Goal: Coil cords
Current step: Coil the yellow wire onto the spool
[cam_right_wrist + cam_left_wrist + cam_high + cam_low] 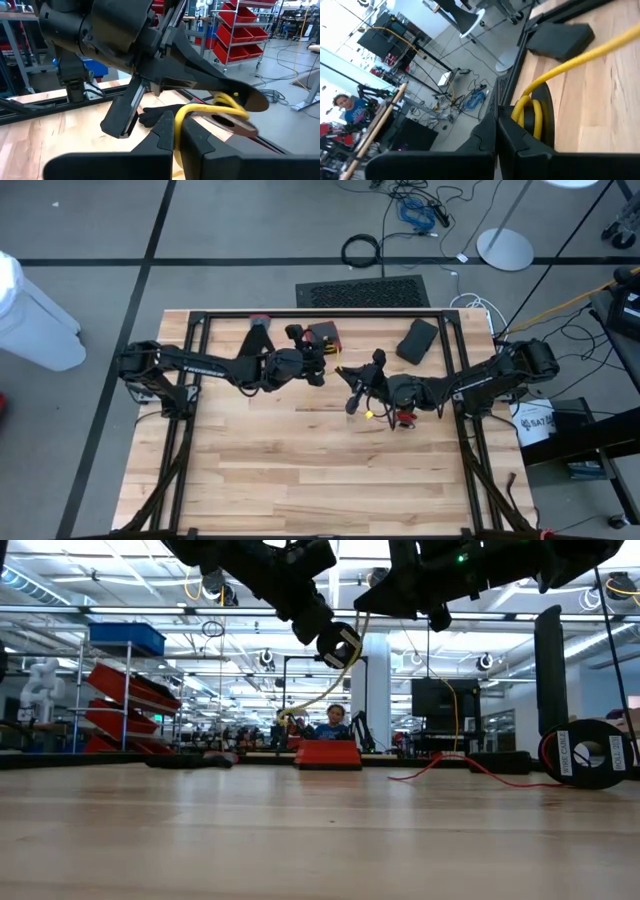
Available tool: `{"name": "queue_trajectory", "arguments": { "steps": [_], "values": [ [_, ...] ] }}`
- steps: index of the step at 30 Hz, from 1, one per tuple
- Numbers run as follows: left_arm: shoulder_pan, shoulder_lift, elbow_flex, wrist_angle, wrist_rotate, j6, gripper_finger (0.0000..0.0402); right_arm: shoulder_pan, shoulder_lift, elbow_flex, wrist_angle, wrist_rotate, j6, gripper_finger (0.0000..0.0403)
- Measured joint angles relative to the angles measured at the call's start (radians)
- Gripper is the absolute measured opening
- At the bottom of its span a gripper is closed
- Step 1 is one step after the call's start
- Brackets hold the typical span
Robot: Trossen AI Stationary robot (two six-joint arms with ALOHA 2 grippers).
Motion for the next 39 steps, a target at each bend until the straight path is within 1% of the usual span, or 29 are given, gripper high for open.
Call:
{"name": "queue_trajectory", "arguments": {
  "steps": [7,14,22,25,28,32,39],
  "values": [
    [0.0,0.008,0.0,0.056,0.01,-0.03,0.0,-0.011,0.002,0.0,0.046,-0.001,-0.009,0.0004],
    [-0.013,0.09,0.0,0.154,0.017,-0.036,0.0,-0.032,0.033,0.0,0.066,-0.025,-0.004,0.0004],
    [-0.012,0.108,-0.001,0.241,0.069,-0.147,0.0,-0.042,0.101,0.0,0.054,-0.017,-0.022,0.0004],
    [-0.012,0.108,-0.001,0.259,0.081,-0.2,0.0,-0.042,0.112,0.001,0.066,0.013,-0.047,0.0004],
    [-0.001,0.108,-0.001,0.258,0.115,-0.282,0.0,-0.042,0.113,0.001,0.066,0.04,-0.073,0.0004],
    [0.025,0.108,-0.001,0.258,0.139,-0.376,0.0,-0.041,0.113,0.001,0.066,0.098,-0.119,0.0004],
    [0.078,0.108,-0.001,0.258,0.26,-0.551,0.0,-0.022,0.113,0.001,0.077,0.221,-0.228,0.0004]
  ]
}}
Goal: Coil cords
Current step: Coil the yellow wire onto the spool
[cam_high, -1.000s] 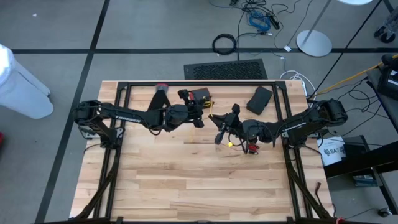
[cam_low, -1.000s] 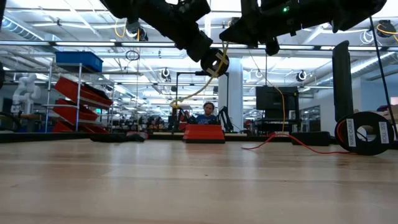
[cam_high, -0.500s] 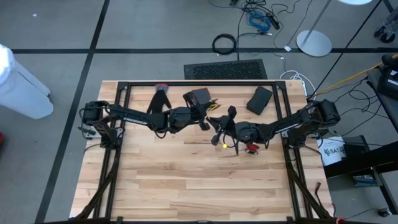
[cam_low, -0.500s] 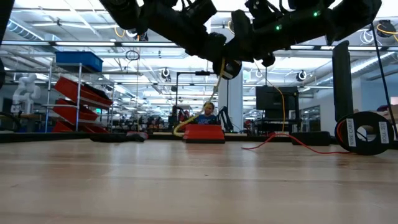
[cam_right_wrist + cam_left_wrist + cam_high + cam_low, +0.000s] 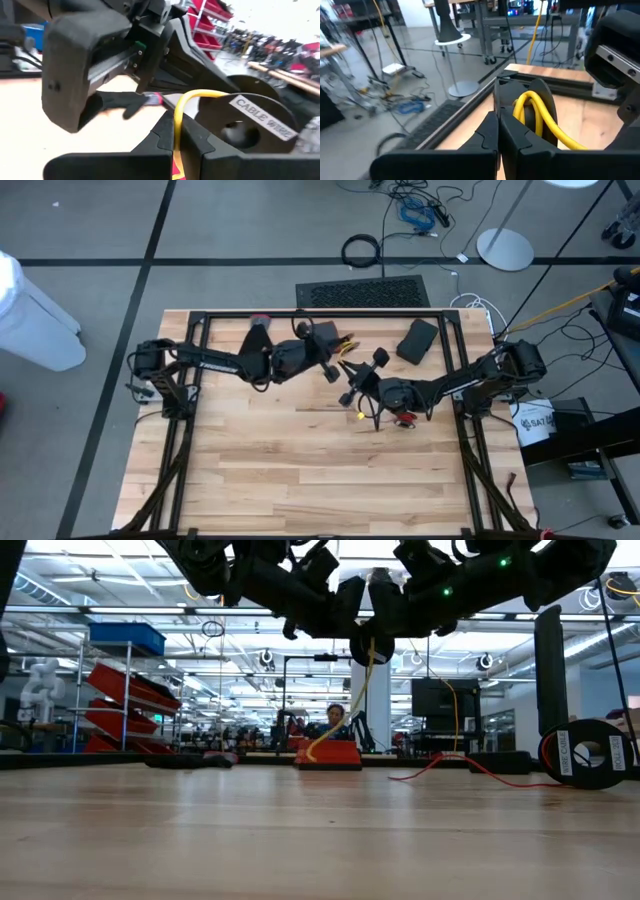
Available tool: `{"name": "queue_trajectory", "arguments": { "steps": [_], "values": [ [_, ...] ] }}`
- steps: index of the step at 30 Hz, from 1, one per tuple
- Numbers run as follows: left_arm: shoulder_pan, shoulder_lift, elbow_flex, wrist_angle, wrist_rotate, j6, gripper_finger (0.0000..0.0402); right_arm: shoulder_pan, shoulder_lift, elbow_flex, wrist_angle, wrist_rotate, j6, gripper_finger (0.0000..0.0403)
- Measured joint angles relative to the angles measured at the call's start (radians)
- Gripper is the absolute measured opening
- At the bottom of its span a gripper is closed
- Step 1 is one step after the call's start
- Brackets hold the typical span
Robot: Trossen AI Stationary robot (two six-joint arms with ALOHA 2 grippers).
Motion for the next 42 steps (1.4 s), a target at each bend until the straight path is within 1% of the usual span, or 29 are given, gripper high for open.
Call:
{"name": "queue_trajectory", "arguments": {
  "steps": [8,13,15,20,25,32,40,42],
  "values": [
    [0.051,0.0,0.0,0.025,0.134,-0.143,0.0,0.002,0.0,0.0,0.012,0.032,-0.09,0.0002],
    [0.059,0.0,0.0,0.074,0.18,-0.206,0.0,-0.005,0.0,0.0,0.012,0.025,-0.095,0.0002],
    [0.06,0.0,0.0,0.088,0.183,-0.221,0.0,-0.009,0.003,0.0,0.011,0.025,-0.094,0.0002],
    [0.063,0.0,0.0,0.105,0.217,-0.263,0.0,-0.012,0.041,0.0,0.016,0.027,-0.094,0.0002],
    [0.064,0.0,0.0,0.095,0.252,-0.261,0.0,-0.012,0.077,0.0,0.019,0.034,-0.091,0.0007],
    [0.066,-0.001,0.0,0.092,0.282,-0.208,0.0,0.01,0.081,-0.034,0.018,0.032,-0.06,0.0016],
    [0.101,-0.025,0.003,0.116,0.372,-0.211,0.0,0.055,0.084,-0.117,0.039,0.069,0.007,0.0017],
    [0.112,-0.026,0.003,0.109,0.421,-0.209,0.0,0.065,0.083,-0.133,0.055,0.071,0.02,0.0017]
  ]
}}
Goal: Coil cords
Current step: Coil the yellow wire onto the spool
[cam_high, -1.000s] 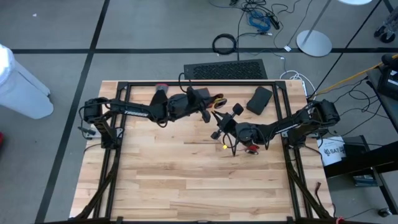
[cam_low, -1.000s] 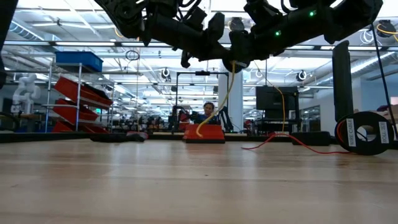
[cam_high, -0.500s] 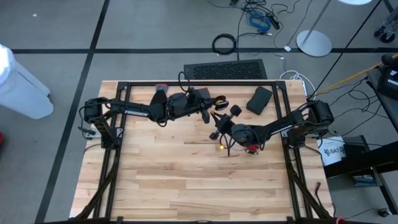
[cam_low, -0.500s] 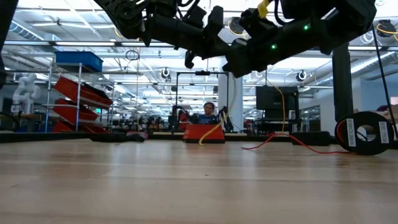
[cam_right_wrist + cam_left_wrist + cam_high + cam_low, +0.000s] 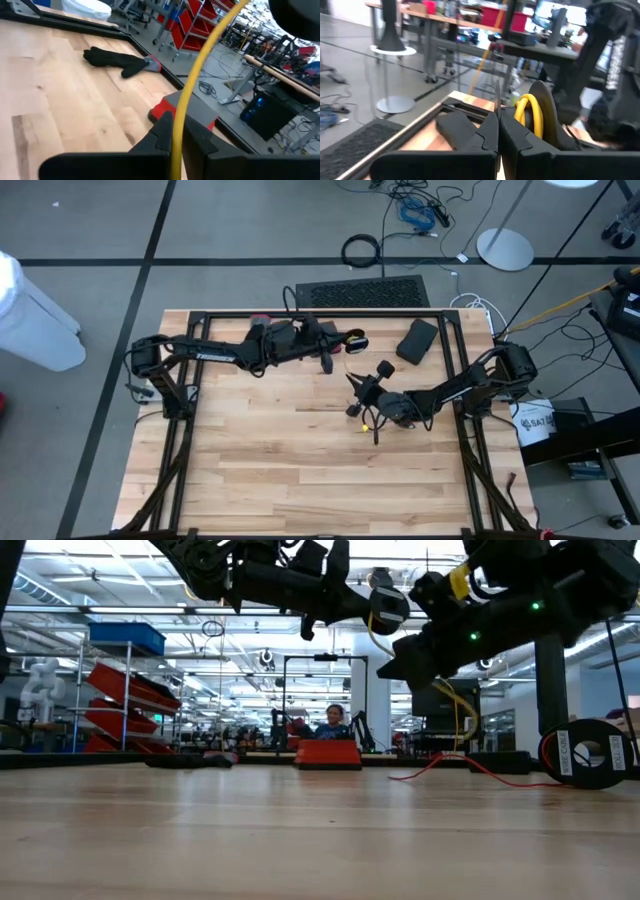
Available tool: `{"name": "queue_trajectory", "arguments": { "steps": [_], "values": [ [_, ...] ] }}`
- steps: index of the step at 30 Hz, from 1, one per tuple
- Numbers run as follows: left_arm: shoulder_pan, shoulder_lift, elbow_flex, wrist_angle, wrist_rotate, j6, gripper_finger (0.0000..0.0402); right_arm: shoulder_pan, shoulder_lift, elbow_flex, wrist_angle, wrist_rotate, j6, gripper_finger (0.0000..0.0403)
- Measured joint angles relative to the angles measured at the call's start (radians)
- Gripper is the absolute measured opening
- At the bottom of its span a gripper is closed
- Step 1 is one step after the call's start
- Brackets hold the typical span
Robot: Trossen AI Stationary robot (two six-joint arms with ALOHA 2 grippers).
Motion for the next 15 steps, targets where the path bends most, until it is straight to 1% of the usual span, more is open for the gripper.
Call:
{"name": "queue_trajectory", "arguments": {
  "steps": [3,5,10,12,15],
  "values": [
    [0.012,0.0,-0.001,-0.019,0.051,0.001,0.0,0.017,0.0,-0.021,0.025,0.009,0.002,0.0017],
    [0.018,0.0,-0.001,-0.035,0.069,0.005,0.0,0.03,0.0,-0.028,0.039,0.029,0.002,0.0017],
    [0.02,0.0,-0.001,-0.067,0.101,0.035,0.0,0.052,0.0,-0.033,0.039,0.033,0.002,0.0019],
    [0.019,0.0,-0.001,-0.071,0.119,0.038,0.0,0.06,0.0,-0.033,0.037,0.033,-0.001,0.0024],
    [0.019,0.0,-0.001,-0.075,0.124,0.046,0.0,0.065,0.0,-0.033,0.029,0.032,-0.001,0.0043]
  ]
}}
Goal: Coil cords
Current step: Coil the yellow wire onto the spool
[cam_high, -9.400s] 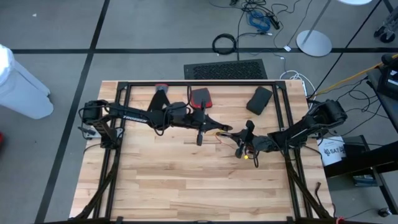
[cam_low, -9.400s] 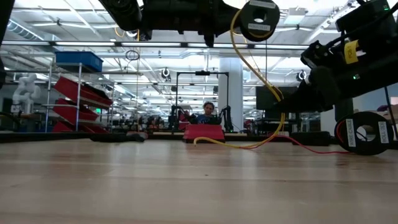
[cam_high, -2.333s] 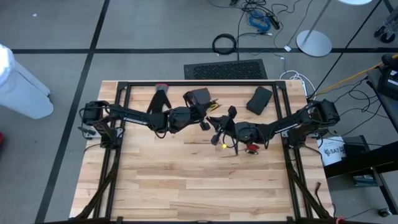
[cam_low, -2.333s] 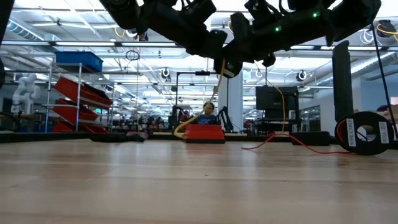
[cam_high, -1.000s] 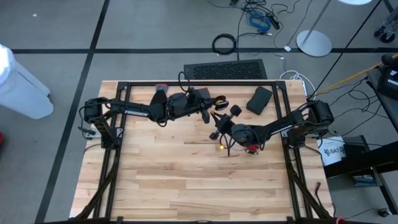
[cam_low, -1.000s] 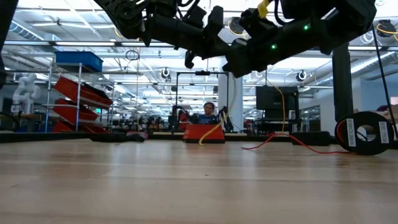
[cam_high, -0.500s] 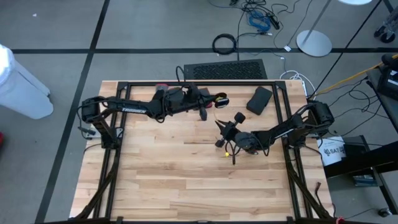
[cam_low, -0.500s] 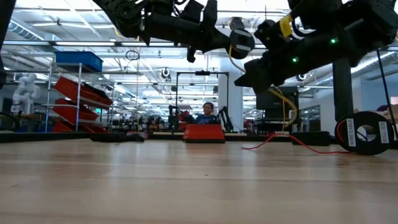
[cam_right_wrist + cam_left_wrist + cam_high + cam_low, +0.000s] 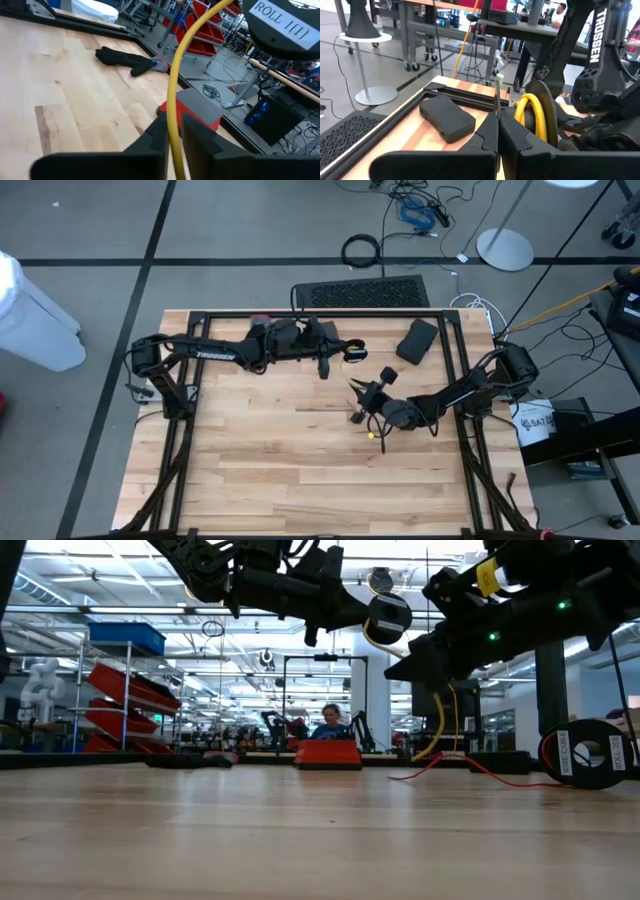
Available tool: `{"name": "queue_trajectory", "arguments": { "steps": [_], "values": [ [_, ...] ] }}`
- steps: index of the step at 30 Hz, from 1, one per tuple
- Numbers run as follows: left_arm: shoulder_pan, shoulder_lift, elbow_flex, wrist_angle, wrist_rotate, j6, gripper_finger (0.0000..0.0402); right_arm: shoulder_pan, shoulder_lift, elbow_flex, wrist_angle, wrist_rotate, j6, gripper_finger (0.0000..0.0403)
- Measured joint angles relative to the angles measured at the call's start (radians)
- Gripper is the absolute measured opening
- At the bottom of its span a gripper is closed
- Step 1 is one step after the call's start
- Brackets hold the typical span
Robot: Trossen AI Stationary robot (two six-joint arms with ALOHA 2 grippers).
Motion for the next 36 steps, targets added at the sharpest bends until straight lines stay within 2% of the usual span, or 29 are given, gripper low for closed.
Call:
{"name": "queue_trajectory", "arguments": {
  "steps": [5,8,13,21,36],
  "values": [
    [0.0,0.0,0.0,-0.029,0.0,0.013,0.0,0.004,0.0,0.0,-0.058,-0.006,0.037,0.0084],
    [0.0,0.0,0.0,-0.039,0.001,0.015,0.0,0.004,-0.002,0.0,-0.124,-0.029,0.087,0.0093],
    [0.0,0.0,-0.001,-0.041,0.017,0.014,0.0,0.01,-0.002,0.0,-0.199,-0.033,0.139,0.0087],
    [0.0,0.0,-0.001,-0.045,0.048,0.014,0.0,0.048,-0.002,0.0,-0.221,-0.036,0.135,0.0081],
    [0.0,0.001,-0.001,-0.077,0.051,0.032,0.0,0.077,-0.002,0.0,-0.345,-0.062,0.239,0.0071]
  ]
}}
